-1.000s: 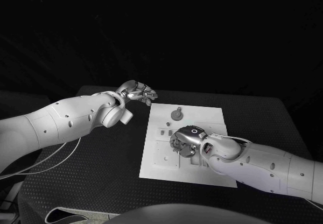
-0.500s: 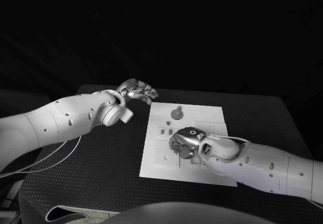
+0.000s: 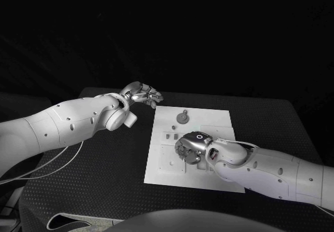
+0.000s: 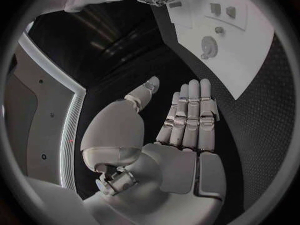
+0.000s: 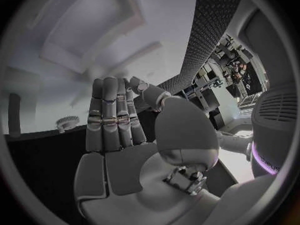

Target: Assemble the parts on the task board

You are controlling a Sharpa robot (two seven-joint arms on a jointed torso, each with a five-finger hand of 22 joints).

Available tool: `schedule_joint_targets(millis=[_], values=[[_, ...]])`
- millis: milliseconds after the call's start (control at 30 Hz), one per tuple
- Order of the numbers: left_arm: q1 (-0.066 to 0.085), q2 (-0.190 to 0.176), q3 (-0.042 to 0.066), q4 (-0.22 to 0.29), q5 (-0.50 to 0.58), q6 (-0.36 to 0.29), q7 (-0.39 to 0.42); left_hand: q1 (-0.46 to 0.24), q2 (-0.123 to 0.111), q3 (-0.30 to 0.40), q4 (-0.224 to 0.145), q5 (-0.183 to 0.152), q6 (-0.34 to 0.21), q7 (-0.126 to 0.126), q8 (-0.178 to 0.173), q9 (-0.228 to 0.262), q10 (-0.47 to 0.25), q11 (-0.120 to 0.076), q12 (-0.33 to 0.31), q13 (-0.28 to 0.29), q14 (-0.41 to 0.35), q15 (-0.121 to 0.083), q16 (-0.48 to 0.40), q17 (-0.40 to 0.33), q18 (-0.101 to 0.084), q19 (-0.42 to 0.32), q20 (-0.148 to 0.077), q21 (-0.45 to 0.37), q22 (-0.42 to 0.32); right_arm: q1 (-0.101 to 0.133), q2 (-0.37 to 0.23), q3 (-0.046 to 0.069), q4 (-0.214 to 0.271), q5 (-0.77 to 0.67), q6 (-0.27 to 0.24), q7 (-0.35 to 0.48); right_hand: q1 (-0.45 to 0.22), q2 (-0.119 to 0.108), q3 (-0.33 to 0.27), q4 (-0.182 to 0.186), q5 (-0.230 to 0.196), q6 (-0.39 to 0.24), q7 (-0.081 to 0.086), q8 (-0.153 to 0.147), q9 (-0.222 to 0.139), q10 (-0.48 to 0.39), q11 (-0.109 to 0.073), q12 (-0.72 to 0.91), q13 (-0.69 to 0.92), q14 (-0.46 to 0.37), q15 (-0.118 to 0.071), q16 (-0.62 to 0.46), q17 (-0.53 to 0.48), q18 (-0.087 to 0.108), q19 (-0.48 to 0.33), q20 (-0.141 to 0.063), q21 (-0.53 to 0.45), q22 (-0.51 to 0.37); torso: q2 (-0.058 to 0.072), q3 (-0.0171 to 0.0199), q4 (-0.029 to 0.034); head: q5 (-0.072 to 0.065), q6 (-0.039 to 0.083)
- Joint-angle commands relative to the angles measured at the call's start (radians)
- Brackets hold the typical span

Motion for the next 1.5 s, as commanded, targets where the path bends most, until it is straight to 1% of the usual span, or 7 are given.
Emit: schedule_joint_targets(millis=[33,367,867,933,1167,1267,1500], values=[[0.001,0.001,0.001,0.002,0.008,0.015,0.006,-0.007,-0.001,-0.004,0.003,0.001,0.002,0.002,0.002,-0.001,-0.006,-0.002,0.000,-0.001,0.002,0.002,-0.006,0.002,0.017,0.006,0.005,-0.007,-0.001,-0.008,-0.001,-0.007,-0.005,0.035,0.002,0.006,-0.006,-0.038,-0.004,0.016,0.002,-0.055,0.020,-0.032,-0.015,-0.041,0.015,-0.008,-0.020,-0.007,0.015,0.006,-0.001,0.012,-0.014,0.002,-0.001,0.025,0.000,0.0005,0.0003,-0.001,0.001],[0.001,-0.002,0.001,0.000,0.008,0.022,0.005,-0.007,-0.002,-0.004,0.004,0.001,0.000,0.001,0.002,-0.002,-0.007,-0.002,-0.001,-0.002,0.002,0.002,-0.008,0.005,0.017,0.005,0.005,-0.008,0.000,-0.001,-0.020,-0.007,0.012,0.044,-0.044,0.003,-0.003,-0.089,-0.022,0.043,0.002,-0.148,0.003,-0.075,-0.044,-0.158,0.051,-0.005,-0.040,-0.066,0.049,0.035,0.010,0.007,-0.060,0.011,0.015,0.028,0.000,0.0004,0.0009,-0.002,0.003],[0.001,-0.003,0.001,-0.004,0.008,0.024,0.009,-0.007,-0.003,-0.004,0.004,0.001,-0.001,0.000,0.002,-0.002,-0.007,-0.001,-0.001,-0.002,0.002,0.002,-0.009,0.007,0.017,0.006,0.005,-0.008,0.000,0.077,-0.131,0.004,0.121,0.086,-0.098,0.018,0.014,-0.087,-0.027,0.051,0.002,-0.122,0.024,-0.050,-0.044,-0.129,0.038,0.015,-0.022,-0.055,0.036,0.084,0.016,0.013,-0.051,0.008,0.060,0.028,-0.001,0.0014,-0.0030,-0.011,0.018],[0.001,-0.004,0.001,-0.004,0.008,0.023,0.013,-0.007,-0.003,-0.004,0.004,0.001,-0.001,0.000,0.002,-0.003,-0.007,-0.001,-0.001,-0.002,0.002,0.002,-0.009,0.007,0.017,0.006,0.005,-0.008,0.000,0.091,-0.157,0.014,0.139,0.107,-0.091,0.021,0.013,-0.089,-0.031,0.054,0.002,-0.118,0.027,-0.047,-0.044,-0.119,0.033,0.019,-0.017,-0.046,0.031,0.102,0.020,0.013,-0.041,0.003,0.075,0.028,-0.001,0.0012,-0.0028,-0.014,0.023],[0.001,-0.006,0.001,-0.003,0.008,0.022,0.019,-0.006,-0.004,-0.005,0.003,0.001,0.001,-0.001,0.003,-0.002,-0.006,-0.002,0.000,-0.003,0.003,0.002,-0.011,0.009,0.017,0.006,0.005,-0.009,0.000,0.141,-0.237,0.015,0.159,0.097,-0.030,-0.002,-0.008,-0.112,-0.038,0.073,0.002,-0.121,0.028,-0.045,-0.048,-0.116,0.031,0.018,-0.010,-0.048,0.030,0.125,0.022,0.013,-0.039,-0.001,0.096,0.027,-0.001,-0.0008,-0.0017,-0.022,0.032],[0.001,-0.006,0.001,-0.005,0.008,0.021,0.021,-0.006,-0.004,-0.005,0.003,0.001,0.001,-0.002,0.003,-0.002,-0.006,-0.002,0.000,-0.003,0.003,0.002,-0.011,0.010,0.017,0.006,0.005,-0.009,0.000,0.142,-0.259,0.015,0.149,0.080,0.005,-0.014,-0.025,-0.139,-0.039,0.088,0.002,-0.133,0.000,-0.048,-0.053,-0.168,0.051,-0.007,-0.019,-0.078,0.048,0.122,0.014,0.010,-0.065,0.004,0.094,0.025,-0.001,0.0006,-0.0031,-0.016,0.031],[0.001,-0.006,0.001,-0.006,0.008,0.024,0.021,-0.006,-0.004,-0.005,0.003,0.001,0.001,-0.002,0.003,-0.003,-0.006,-0.002,0.000,-0.003,0.003,0.002,-0.012,0.011,0.017,0.006,0.005,-0.009,0.000,0.142,-0.267,0.015,0.120,0.055,0.061,-0.025,-0.047,-0.172,-0.041,0.114,0.001,-0.169,-0.027,-0.059,-0.061,-0.248,0.073,-0.007,-0.033,-0.101,0.070,0.135,0.007,0.010,-0.087,0.010,0.099,0.026,0.000,0.0005,-0.0013,-0.018,0.029]])
